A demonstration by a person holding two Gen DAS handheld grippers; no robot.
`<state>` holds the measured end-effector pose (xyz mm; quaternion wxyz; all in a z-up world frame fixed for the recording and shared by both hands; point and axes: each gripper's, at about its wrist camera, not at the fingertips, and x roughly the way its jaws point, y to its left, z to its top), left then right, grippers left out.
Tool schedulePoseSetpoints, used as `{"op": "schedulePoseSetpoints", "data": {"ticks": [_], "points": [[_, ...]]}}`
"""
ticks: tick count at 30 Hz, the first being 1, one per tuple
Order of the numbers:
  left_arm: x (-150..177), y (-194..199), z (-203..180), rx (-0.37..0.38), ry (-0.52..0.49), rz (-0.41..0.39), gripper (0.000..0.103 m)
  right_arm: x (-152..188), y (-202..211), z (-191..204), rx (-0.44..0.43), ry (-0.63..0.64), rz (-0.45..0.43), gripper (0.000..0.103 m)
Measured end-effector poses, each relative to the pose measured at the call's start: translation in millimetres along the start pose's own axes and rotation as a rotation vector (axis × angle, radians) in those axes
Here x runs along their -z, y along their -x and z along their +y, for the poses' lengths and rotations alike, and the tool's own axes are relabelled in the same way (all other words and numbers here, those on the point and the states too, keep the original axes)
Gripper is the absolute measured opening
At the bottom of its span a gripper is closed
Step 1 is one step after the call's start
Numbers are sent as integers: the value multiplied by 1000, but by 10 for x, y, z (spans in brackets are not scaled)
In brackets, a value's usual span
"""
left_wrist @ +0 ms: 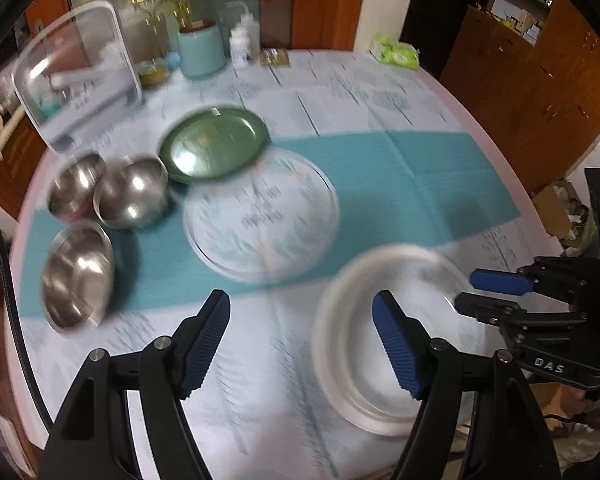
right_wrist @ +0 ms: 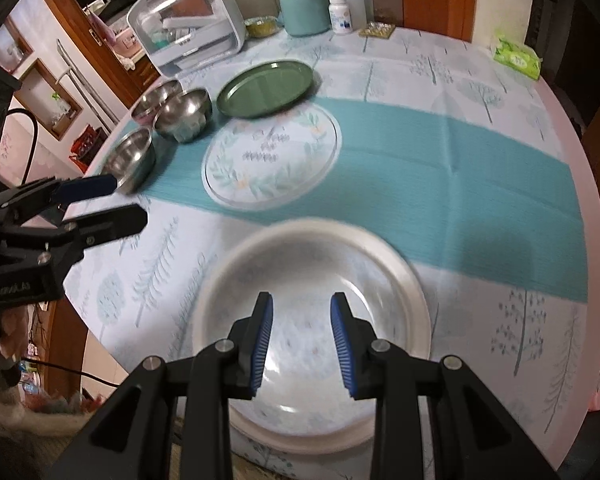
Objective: Organize plates and bowls
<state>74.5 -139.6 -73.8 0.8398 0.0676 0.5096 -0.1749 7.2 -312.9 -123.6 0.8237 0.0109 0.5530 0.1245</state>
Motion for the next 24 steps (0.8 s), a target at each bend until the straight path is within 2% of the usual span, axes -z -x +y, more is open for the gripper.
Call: {"op": "schedulePoseSetpoints", "data": {"ticks": [6, 9, 13, 19, 24], "points": [[-561, 132, 428, -57, -17, -68, 77, -526, 59, 68, -5, -12, -30, 30], [-916, 129, 672, -68, -17, -99, 77, -855, 53, 87, 1, -31, -41, 30], [-1305, 4, 931, -58, -18, -101, 77, -1321, 12, 103, -14, -80, -51, 30], [-1829, -534, 1452, -33, 34, -31, 77, -1945, -247, 66, -66, -184, -65, 30], [-2052, -1165, 1949, -36, 99, 65, 77, -2242, -713, -89, -189, -329, -29, 30]]}}
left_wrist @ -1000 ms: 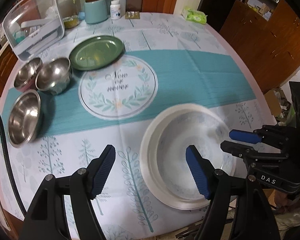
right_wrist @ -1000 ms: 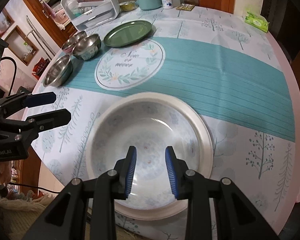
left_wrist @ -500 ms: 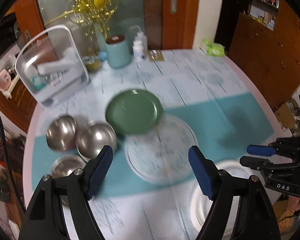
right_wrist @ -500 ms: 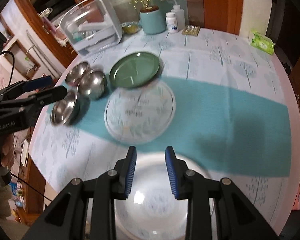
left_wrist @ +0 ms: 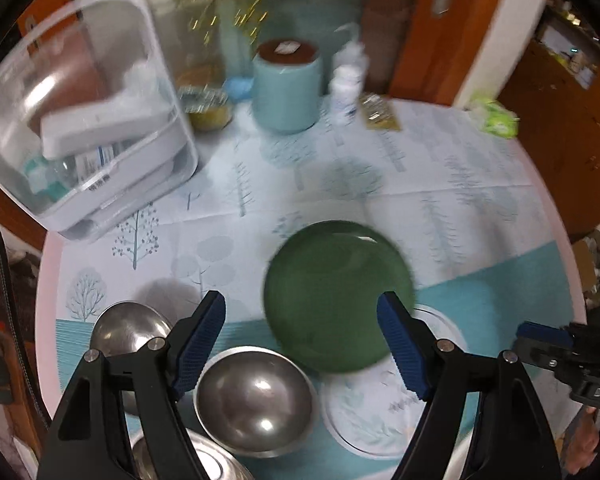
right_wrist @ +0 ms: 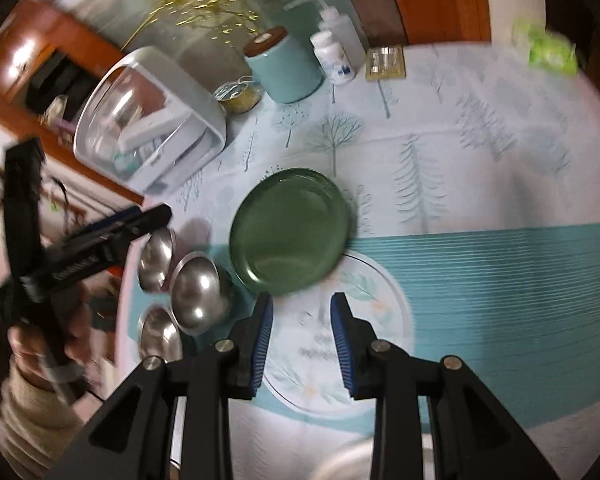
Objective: Organize plates and bowls
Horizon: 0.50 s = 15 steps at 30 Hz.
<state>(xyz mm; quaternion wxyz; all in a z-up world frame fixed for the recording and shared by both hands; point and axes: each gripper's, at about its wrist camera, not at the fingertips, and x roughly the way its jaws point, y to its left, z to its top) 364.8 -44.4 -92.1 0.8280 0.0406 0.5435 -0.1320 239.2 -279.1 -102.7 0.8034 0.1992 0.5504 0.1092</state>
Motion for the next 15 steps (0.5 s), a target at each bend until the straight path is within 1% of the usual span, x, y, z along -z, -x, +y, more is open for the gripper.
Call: {"op": "schedulePoseSetpoints", "data": {"ticks": [2, 4, 5, 7, 9, 15], "points": [[-68, -278, 170, 9, 34, 49, 77, -87, -188, -73, -25, -55, 13, 30], [-81, -465, 297, 34, 65, 83, 75, -159, -382, -143, -38, -102, 23, 30], [-95, -602, 374, 51, 89, 111, 74, -191, -446, -158, -37, -116, 24, 30], [-81, -736, 436, 75, 104, 141, 72, -260, -620, -213, -35, -148, 34, 30], [-88, -880, 467, 98, 99, 164, 70, -304, -754, -252, -24, -164, 44, 30], [-109, -1110, 412, 151, 58, 197, 70, -385, -1005, -373, 23, -193, 59, 30]]}}
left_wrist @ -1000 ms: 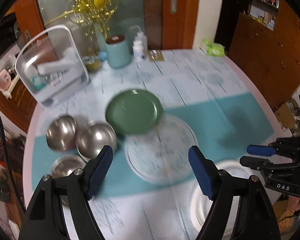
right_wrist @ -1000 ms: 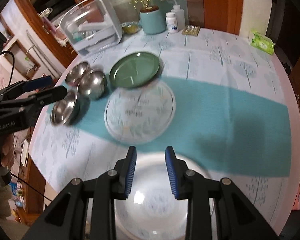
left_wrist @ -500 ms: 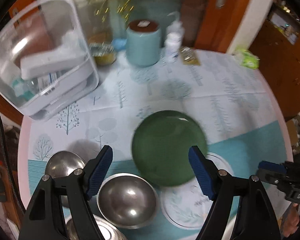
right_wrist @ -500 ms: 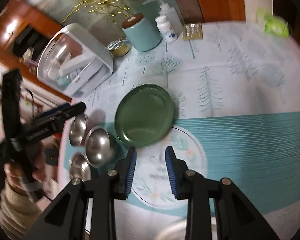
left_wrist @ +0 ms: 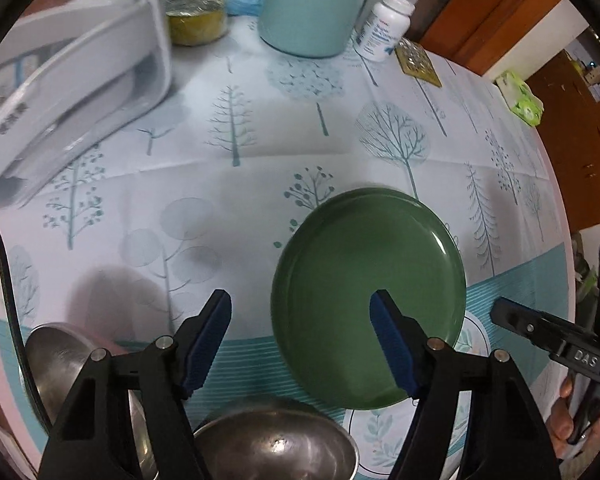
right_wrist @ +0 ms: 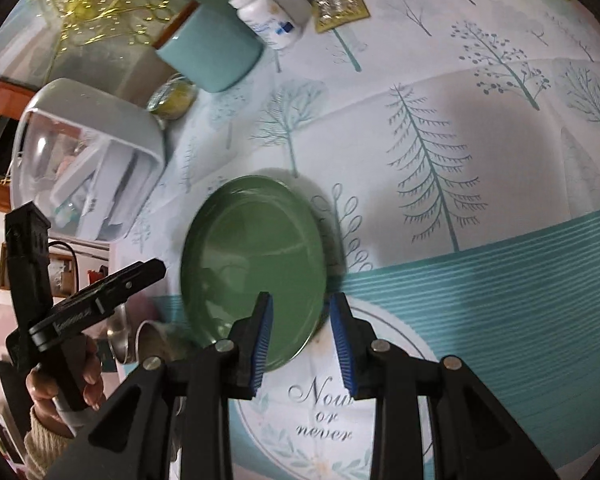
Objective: Organize plates and bowls
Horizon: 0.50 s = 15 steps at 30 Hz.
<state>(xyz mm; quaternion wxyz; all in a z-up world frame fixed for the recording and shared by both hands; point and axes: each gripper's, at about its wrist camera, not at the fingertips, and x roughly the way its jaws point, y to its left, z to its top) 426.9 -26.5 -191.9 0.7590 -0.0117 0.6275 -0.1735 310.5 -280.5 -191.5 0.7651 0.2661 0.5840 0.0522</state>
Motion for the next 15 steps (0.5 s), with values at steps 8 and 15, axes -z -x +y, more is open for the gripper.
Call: {"op": "schedulePoseSetpoints", "data": {"ticks": [8, 15], "points": [[-113, -230, 1, 52, 0, 47, 64, -47, -204, -27, 24, 0, 28, 25], [-101, -339, 36, 70, -8, 92, 48, -38, -306, -39, 36, 0, 50, 18]]}}
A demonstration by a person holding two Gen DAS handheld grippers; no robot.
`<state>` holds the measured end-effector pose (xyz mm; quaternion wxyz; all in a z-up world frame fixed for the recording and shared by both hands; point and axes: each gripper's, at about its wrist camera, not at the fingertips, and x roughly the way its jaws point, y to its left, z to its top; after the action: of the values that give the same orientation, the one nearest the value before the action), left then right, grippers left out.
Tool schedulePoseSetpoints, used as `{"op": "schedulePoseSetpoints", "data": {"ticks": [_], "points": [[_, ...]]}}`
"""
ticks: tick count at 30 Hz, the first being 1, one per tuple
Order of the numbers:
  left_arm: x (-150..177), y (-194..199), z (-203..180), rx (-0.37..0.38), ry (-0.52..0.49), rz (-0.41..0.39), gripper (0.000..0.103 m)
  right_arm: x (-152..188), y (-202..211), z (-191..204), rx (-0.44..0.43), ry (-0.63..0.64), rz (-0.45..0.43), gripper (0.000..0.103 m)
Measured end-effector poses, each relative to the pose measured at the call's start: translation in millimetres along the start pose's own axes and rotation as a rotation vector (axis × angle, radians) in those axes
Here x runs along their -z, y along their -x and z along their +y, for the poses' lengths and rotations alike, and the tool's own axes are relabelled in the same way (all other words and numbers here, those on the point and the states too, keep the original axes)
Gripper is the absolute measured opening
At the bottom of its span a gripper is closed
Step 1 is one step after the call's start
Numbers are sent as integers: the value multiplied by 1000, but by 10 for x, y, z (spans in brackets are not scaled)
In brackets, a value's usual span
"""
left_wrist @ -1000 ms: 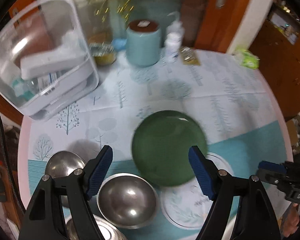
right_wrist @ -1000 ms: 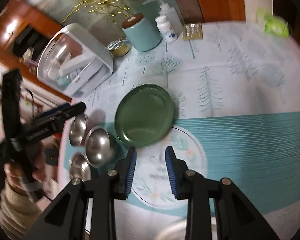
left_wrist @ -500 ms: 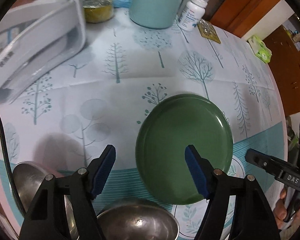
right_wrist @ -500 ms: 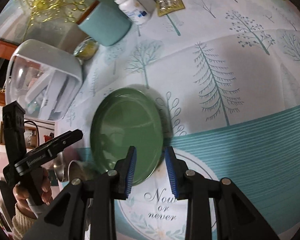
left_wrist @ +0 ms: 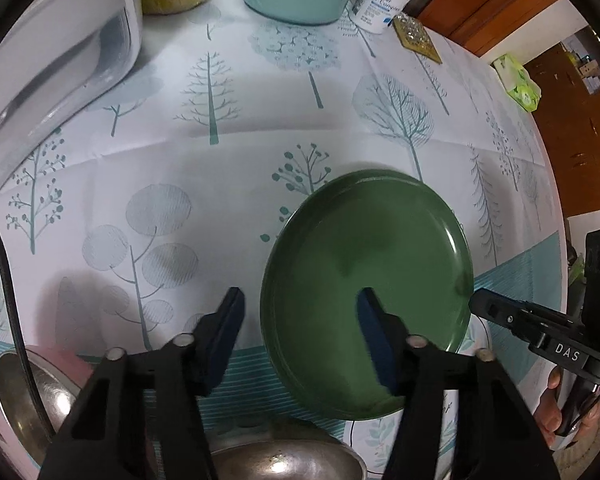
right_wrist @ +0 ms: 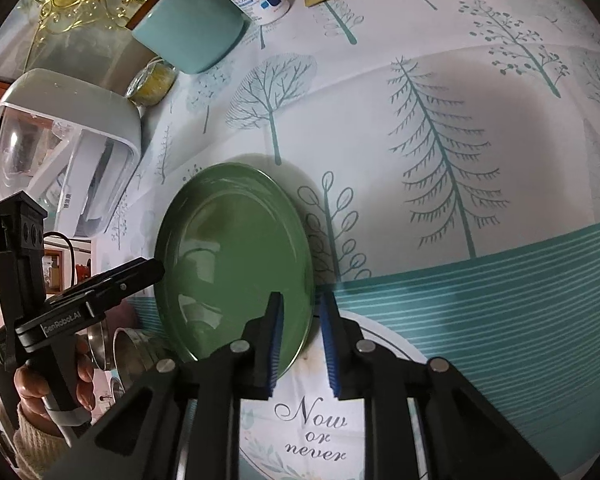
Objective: Organize plates and bowls
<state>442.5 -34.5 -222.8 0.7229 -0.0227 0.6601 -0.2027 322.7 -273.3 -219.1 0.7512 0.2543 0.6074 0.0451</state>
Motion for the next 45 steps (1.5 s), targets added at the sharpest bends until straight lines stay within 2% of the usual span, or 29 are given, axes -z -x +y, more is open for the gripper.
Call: {"op": "schedulePoseSetpoints", "data": {"ticks": [7, 13, 23, 29, 37, 45], "points": [[-8, -85, 78, 22, 27, 6, 33, -3, -33, 9, 2, 6, 1, 14], [-5, -170, 173, 9, 51, 26, 15, -14, -72, 7, 11, 5, 8, 10], [16, -174, 188, 15, 52, 31, 13, -9, -170, 14, 24, -1, 22, 7], [74, -92, 25, 17, 37, -3, 11, -6, -66, -9, 31, 18, 16, 7], [207, 250, -495, 94, -57, -37, 11, 72, 426, -266, 11, 17, -39, 7], [783, 543, -1120, 198, -149, -24, 11, 629, 1054, -690, -14, 26, -65, 7]]}}
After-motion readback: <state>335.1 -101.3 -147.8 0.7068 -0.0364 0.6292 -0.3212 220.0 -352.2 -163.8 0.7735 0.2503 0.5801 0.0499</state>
